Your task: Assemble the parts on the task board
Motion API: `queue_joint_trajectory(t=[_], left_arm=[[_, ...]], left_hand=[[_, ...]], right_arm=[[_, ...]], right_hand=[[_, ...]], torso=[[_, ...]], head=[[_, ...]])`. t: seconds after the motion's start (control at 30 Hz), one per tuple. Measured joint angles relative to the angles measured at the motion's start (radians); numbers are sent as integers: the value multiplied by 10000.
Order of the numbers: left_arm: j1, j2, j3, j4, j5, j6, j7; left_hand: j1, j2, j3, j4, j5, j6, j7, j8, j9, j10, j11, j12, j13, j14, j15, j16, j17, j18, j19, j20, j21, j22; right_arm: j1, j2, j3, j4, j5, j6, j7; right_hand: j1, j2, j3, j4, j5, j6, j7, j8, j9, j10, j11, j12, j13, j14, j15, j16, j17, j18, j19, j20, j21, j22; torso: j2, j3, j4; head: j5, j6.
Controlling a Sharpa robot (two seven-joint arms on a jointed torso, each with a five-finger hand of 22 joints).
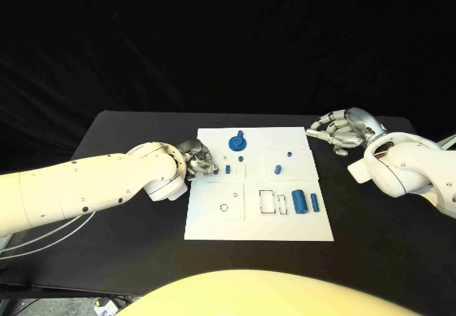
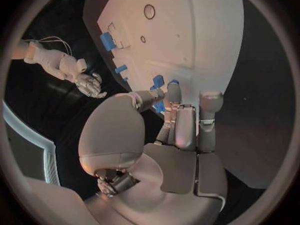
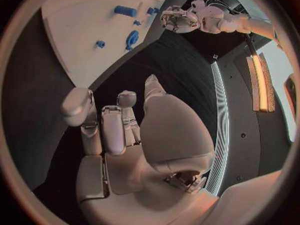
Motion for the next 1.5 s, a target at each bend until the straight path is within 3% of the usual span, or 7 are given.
queue_joint_trajectory(t=[0.2, 0.33, 0.6, 0.9, 1.23, 1.3, 1.5], left_arm=[[36, -108, 23, 13, 89, 246, -12], [39, -161, 50, 48, 247, 321, -8], [48, -283, 249, 73, 580, 302, 53], [104, -270, 347, -12, 679, 611, 89], [121, -91, 339, -241, -308, 860, 56], [120, -19, 309, -300, -577, 865, 42], [98, 160, 248, -456, -1129, 767, -5]], left_hand=[[-1, -1, 0, 0, 0, 0, 0, 0, 0, 1, 0, 0, -2, 0, 0, 0, 0, 0, 0, 0, 0, 1], [-246, -244, 169, -168, 3, 1, 0, 2, -1, 2, 1, 0, -8, 0, 0, 0, 0, 0, -1, 0, 0, 1], [-1162, -310, 544, 83, 8, 39, -36, -136, -567, -1, 0, 2, -7, 0, 1, -2, 1, 1, -3, 1, -11, -16], [-1552, -551, -1760, 1061, 10, -121, 129, -589, -1008, -236, 229, 122, -6, 52, 167, -10, -4, 3, -164, 161, -291, -224], [-1372, -559, -2023, 1140, 162, -210, 216, -590, -1192, -238, 230, 271, -6, 52, 167, -10, -6, 3, -165, 161, -291, -268], [-1372, -559, -2640, 1397, 162, -210, 216, -590, -1227, -239, 231, 271, -7, 52, 168, -10, -7, 3, -164, 161, -292, -271], [-1110, -481, -2943, 1697, 162, -207, 215, -590, -1271, -236, 231, 318, -7, 51, 168, -11, -8, 3, -164, 161, -292, -271]], right_arm=[[-3, -3, 0, -3, 0, 1, -1], [-5, -4, 0, -4, 0, 1, -1], [-12, -8, 0, -4, -1, -1, 0], [-15, -8, -1, -4, -1, -13, 3], [-16, -6, -1, 1, -1, -31, 3], [-16, -7, -1, 3, -1, -33, 1], [-16, -9, -1, 5, -3, -37, 0]], right_hand=[[0, 0, 0, 0, 0, 0, 0, 0, 0, 0, 0, 0, 0, 0, 0, 0, 0, -1, 0, 0, 0, 0], [0, 0, 0, 0, 0, 0, 0, 0, 0, 0, 0, 0, 0, 0, 0, 0, 0, -1, 0, 0, 0, 0], [0, 0, 0, 0, 0, 0, 0, 0, 0, 0, 0, 0, 0, 0, 0, 0, 0, 0, 0, 0, 0, 0], [0, 0, 0, 0, 0, 0, 0, 0, 1, 0, 0, 0, -1, 0, 0, 0, 0, -1, 0, 0, 0, 0], [0, 0, 0, 0, 0, 0, 0, 0, 1, 0, 0, 0, -1, 0, 0, 0, 0, -1, 0, 0, 0, 0], [0, 0, 0, 0, 0, 0, 0, 0, 1, 0, 0, 0, -1, 0, 0, 0, 0, -1, 0, 0, 0, 0], [0, 0, 0, 0, 0, 0, 0, 0, 0, 0, 0, 0, -1, 0, 0, 0, 0, -1, 0, 0, 0, 0]], torso=[[-1, 1, -1], [-1, 0, -3], [2, 0, -6], [3, 5, -6], [0, 8, -4], [0, 6, -5], [11, -7, -7]], head=[[1, 6], [1, 8], [0, 22], [2, 14], [23, 10], [28, 21], [30, 30]])
